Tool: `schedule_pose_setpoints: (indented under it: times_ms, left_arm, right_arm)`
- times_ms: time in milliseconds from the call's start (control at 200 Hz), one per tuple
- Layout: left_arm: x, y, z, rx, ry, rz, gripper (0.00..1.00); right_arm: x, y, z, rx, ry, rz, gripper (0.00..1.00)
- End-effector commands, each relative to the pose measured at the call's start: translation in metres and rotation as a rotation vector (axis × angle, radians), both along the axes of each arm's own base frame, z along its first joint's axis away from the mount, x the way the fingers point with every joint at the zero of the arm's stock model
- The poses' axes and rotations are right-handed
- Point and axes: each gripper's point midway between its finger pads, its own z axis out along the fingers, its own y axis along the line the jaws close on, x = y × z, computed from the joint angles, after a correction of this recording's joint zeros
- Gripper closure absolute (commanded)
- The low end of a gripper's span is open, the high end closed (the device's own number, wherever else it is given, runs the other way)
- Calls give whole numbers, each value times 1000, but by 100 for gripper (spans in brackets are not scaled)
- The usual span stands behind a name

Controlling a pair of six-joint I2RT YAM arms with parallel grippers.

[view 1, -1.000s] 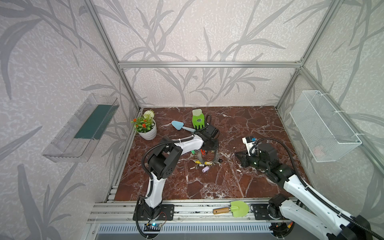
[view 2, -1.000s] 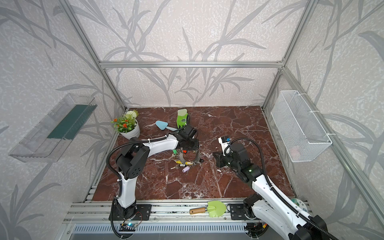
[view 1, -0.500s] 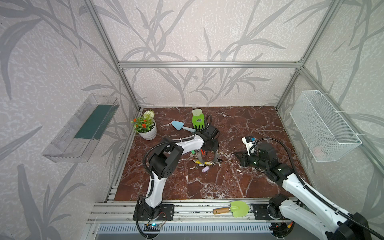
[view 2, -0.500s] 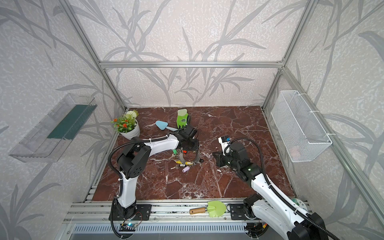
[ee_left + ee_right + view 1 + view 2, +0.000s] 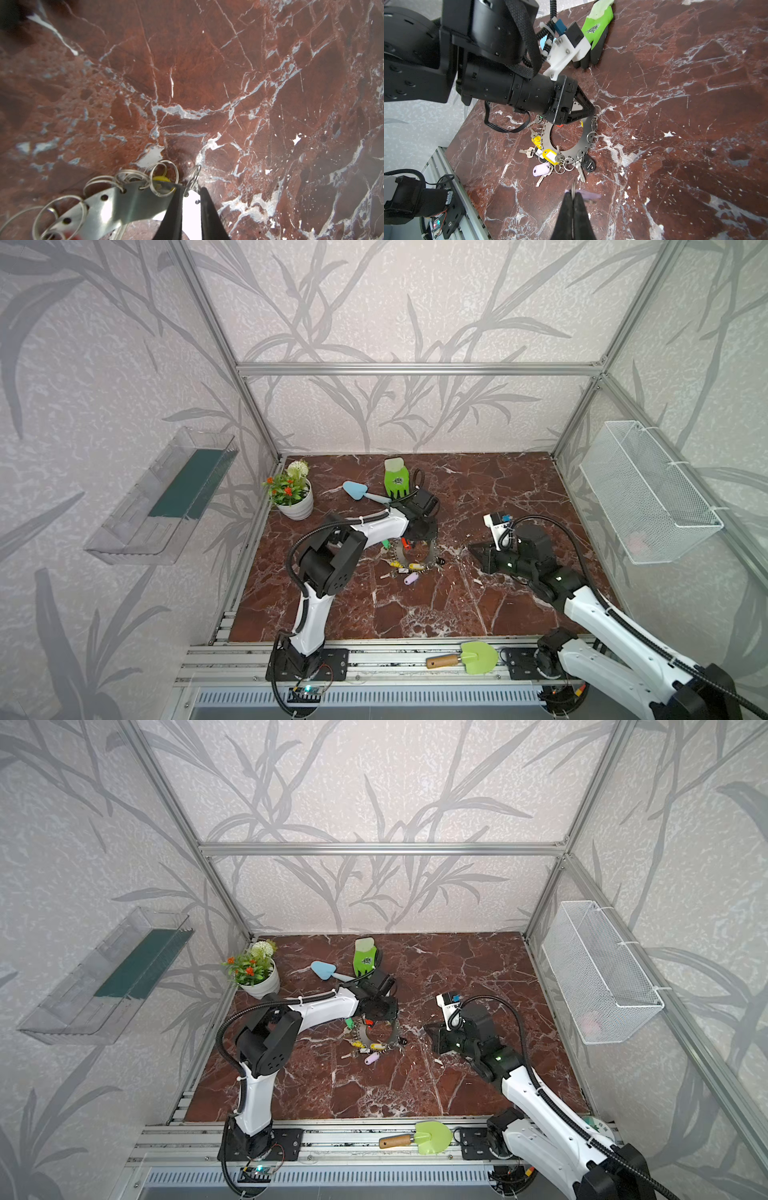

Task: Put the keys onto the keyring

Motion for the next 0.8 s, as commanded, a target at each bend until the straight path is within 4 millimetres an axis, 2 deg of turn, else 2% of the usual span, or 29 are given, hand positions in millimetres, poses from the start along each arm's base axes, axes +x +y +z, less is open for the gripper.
schedule_pose_setpoints:
  times_ms: [0, 255, 415, 635, 795]
  left_arm:
    - [7, 4, 0, 27, -13, 13, 82]
    - [7, 6, 5, 33, -26, 13, 83]
    - [0, 5, 24, 15, -49, -5, 77]
    - [-8, 6, 33, 28, -73, -3, 71]
    - [-20, -8, 35, 23, -53, -70, 70]
  right_arm:
    - [1, 2, 2, 19, -10, 7, 100]
    - [2, 2, 1, 21, -4, 6, 100]
    - [2, 3, 0, 25, 0, 9, 100]
    - [1, 5, -2, 28, 13, 16, 100]
    - [3, 6, -4, 30, 18, 18, 100]
